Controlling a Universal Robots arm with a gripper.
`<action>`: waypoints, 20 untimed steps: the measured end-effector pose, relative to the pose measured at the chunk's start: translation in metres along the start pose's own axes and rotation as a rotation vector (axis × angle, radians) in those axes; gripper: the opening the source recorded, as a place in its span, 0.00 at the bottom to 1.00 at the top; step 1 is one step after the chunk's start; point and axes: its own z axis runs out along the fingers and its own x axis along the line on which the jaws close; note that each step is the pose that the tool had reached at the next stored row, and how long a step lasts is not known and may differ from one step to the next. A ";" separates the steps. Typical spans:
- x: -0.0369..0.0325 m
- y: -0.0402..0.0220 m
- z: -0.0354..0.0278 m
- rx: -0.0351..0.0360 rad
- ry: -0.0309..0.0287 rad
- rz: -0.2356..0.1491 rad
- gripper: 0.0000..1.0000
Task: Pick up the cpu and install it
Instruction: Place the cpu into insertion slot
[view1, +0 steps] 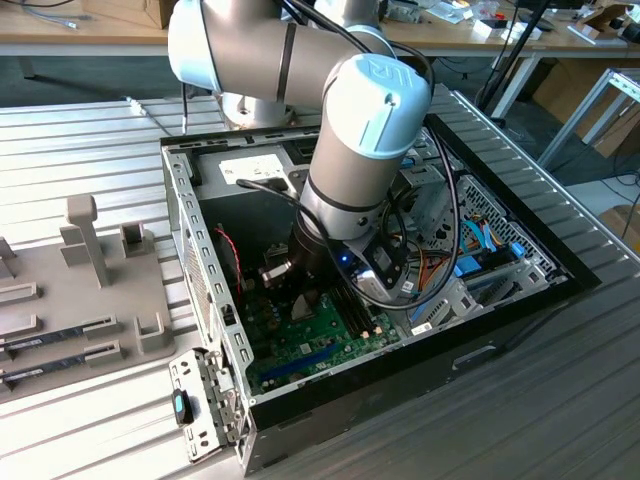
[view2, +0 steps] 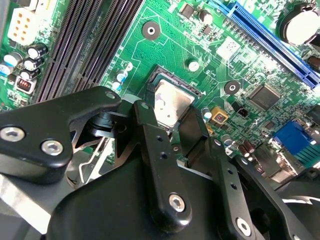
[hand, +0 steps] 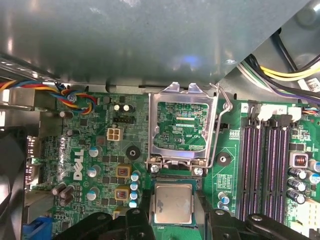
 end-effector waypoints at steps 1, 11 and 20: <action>0.0000 -0.0001 0.0002 0.0000 0.0000 -0.002 0.46; 0.0000 -0.0001 0.0011 -0.0059 -0.0002 -0.002 0.45; -0.0001 0.0000 0.0013 -0.0168 -0.0010 -0.003 0.40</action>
